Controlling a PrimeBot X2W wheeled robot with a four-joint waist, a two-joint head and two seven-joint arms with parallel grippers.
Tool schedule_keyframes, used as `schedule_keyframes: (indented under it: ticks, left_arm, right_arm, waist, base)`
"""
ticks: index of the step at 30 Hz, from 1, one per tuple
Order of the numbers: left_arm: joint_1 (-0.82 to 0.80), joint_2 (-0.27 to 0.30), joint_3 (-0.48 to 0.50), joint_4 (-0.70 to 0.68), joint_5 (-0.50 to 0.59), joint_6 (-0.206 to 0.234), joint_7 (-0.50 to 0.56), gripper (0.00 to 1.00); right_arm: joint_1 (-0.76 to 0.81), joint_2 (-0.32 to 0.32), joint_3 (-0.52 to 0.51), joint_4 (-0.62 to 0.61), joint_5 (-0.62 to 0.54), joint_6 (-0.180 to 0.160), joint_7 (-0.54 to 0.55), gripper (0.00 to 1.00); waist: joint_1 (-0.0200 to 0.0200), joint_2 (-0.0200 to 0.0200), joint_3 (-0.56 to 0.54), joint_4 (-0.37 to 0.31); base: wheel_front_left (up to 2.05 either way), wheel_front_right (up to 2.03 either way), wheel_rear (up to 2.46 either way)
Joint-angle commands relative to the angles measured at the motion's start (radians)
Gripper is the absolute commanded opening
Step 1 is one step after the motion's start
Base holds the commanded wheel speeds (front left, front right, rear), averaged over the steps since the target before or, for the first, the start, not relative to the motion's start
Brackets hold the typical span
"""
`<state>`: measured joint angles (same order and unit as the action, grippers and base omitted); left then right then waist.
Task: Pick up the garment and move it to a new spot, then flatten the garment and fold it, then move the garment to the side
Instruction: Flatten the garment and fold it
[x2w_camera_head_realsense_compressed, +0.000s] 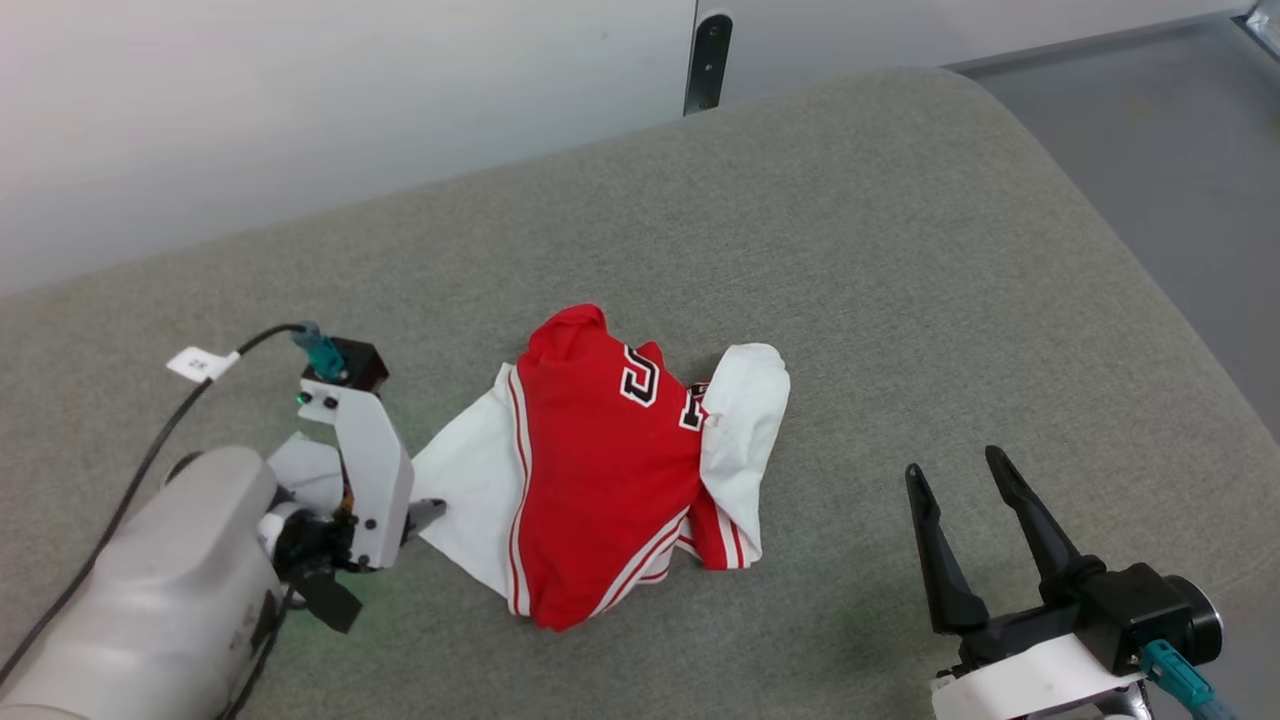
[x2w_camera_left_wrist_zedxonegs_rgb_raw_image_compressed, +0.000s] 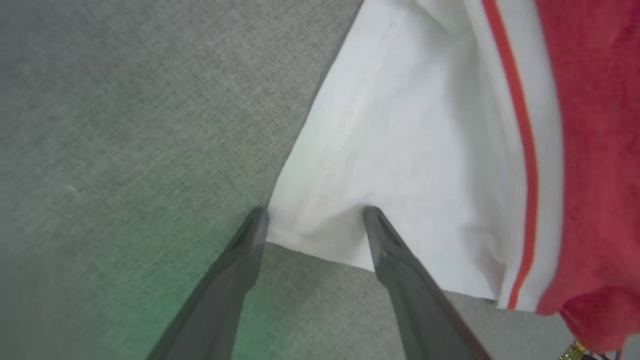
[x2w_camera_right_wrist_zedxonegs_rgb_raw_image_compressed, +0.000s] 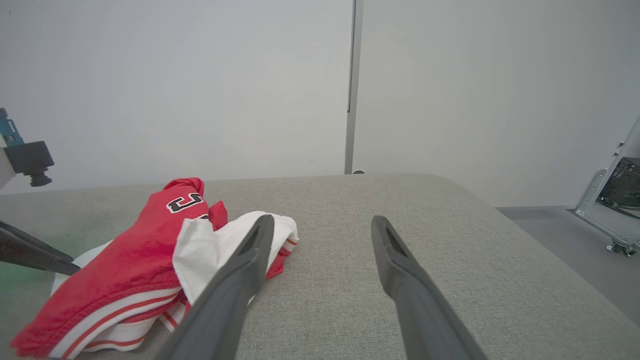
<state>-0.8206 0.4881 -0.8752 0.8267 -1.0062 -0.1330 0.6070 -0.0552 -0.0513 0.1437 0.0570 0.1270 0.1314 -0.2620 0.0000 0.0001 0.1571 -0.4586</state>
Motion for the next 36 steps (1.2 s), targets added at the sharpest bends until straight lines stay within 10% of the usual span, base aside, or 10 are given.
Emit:
schedule_keyframes:
  ticks: [1, 18, 19, 23, 36]
  left_arm:
    - [0.033, 0.004, -0.025, 0.049, 0.019, 0.005, 0.005, 1.0]
    - [0.068, -0.063, -0.09, 0.225, 0.035, 0.015, 0.057, 1.0]
    - [0.071, -0.066, -0.092, 0.231, 0.034, 0.015, 0.062, 0.93]
    - [0.074, -0.078, -0.1, 0.229, 0.029, 0.011, 0.065, 0.02]
    - [0.056, -0.043, -0.079, 0.265, -0.01, 0.021, 0.084, 0.0]
  right_arm:
    - [-0.016, 0.002, 0.003, -0.004, 0.009, -0.002, -0.004, 1.0]
    - [-0.023, 0.002, 0.015, 0.005, 0.025, -0.002, -0.004, 1.0]
    - [-0.022, 0.002, 0.016, 0.006, 0.025, -0.002, -0.004, 1.0]
    - [-0.017, 0.002, 0.013, 0.009, 0.023, -0.002, -0.004, 1.0]
    - [-0.002, 0.002, 0.001, 0.007, 0.011, -0.002, -0.004, 1.0]
  waist:
    - [0.0, -0.0001, 0.005, -0.002]
    - [0.0, -0.0001, 0.014, -0.006]
    - [0.0, -0.0001, 0.013, -0.007]
    - [0.0, -0.0001, 0.008, -0.009]
    - [0.0, -0.0001, -0.009, 0.014]
  base:
    - [0.0, 0.0, 0.0]
    - [0.0, 0.0, 0.0]
    - [0.0, 0.0, 0.0]
    - [0.0, 0.0, 0.0]
    - [0.0, 0.0, 0.0]
